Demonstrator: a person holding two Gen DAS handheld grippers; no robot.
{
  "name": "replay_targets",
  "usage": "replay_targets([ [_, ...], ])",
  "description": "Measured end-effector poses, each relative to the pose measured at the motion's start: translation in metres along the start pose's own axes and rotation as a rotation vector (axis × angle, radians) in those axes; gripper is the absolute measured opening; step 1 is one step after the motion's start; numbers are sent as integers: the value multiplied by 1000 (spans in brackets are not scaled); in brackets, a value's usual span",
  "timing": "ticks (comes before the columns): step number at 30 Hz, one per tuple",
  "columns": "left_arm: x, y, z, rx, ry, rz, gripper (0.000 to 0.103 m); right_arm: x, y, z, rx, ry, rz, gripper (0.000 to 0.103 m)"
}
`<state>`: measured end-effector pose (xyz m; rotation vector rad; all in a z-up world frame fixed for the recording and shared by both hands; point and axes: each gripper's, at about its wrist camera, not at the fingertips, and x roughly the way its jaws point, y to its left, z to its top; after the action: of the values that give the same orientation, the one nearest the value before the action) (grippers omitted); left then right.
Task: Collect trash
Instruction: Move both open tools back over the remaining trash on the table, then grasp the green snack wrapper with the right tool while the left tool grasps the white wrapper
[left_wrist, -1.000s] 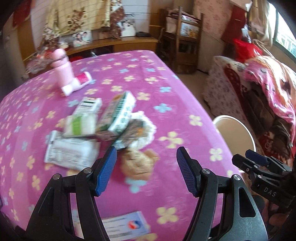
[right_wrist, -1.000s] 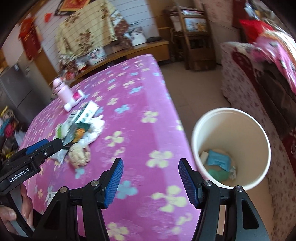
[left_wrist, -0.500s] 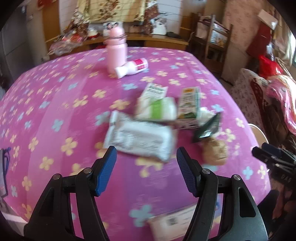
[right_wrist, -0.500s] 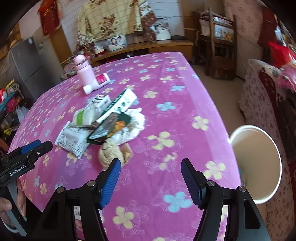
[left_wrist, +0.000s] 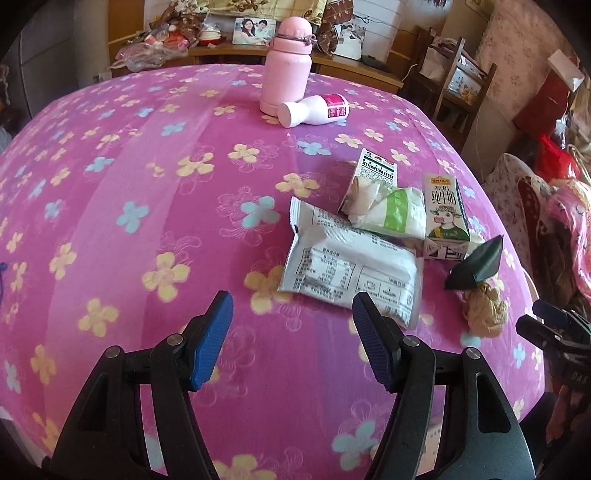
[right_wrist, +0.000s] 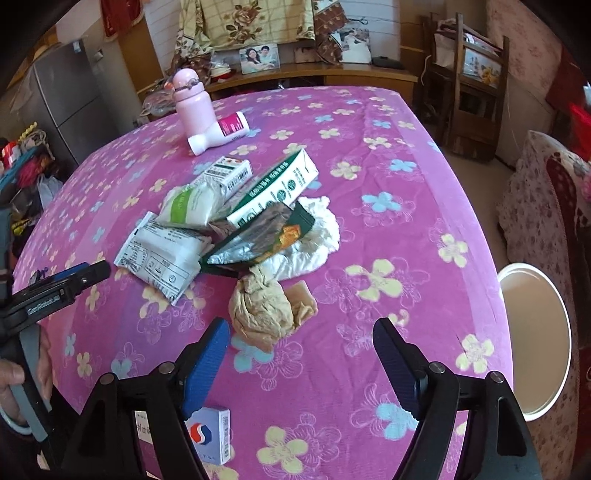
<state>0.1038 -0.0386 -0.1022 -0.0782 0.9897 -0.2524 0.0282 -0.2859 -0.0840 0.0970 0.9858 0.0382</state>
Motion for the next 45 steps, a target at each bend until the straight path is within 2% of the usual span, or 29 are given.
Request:
replay_targets([
  [7, 25, -1, 20, 0, 21, -29, 66, 9, -2, 18, 44, -10, 33, 82],
  [11, 39, -7, 30, 27, 35, -14, 66, 18, -3, 32, 109, -18, 62, 82],
  [17, 54, -8, 39, 14, 58, -51, 66, 40, 6, 53, 180, -1, 113, 82],
  [19, 56, -7, 40, 9, 74, -69, 66, 50, 7, 57, 201, 9, 135, 75],
  [21, 54, -6, 40, 12, 77, -67, 66, 59, 7, 57, 221, 38, 141, 60],
  [22, 52, -4, 40, 12, 67, -66, 66, 62, 6, 57, 229, 47, 147, 56],
  [23, 50, -1, 41, 10, 56, -72, 66, 64, 5, 55, 237, 47, 168, 47],
  [26, 50, 7, 44, -8, 51, -88, 66, 63, 3, 53, 231, 18, 178, 30],
  [31, 61, 16, 48, -76, 75, -157, 66, 49, 6, 51, 179, -35, 169, 25],
  [32, 61, 15, 48, -75, 69, -161, 66, 46, 7, 51, 170, -42, 172, 21],
  [34, 61, 9, 46, -52, 73, -178, 65, 41, 7, 50, 160, -50, 186, 20],
  [35, 60, 6, 44, -38, 72, -175, 64, 38, 8, 49, 156, -55, 191, 20],
  [37, 60, 0, 41, -6, 79, -176, 40, 34, 9, 48, 149, -63, 200, 20],
  [39, 58, -3, 37, 6, 86, -193, 29, 31, 10, 47, 144, -64, 204, 20],
  [45, 37, 1, 29, -13, 63, -203, 20, 17, 13, 42, 124, -81, 225, 20],
])
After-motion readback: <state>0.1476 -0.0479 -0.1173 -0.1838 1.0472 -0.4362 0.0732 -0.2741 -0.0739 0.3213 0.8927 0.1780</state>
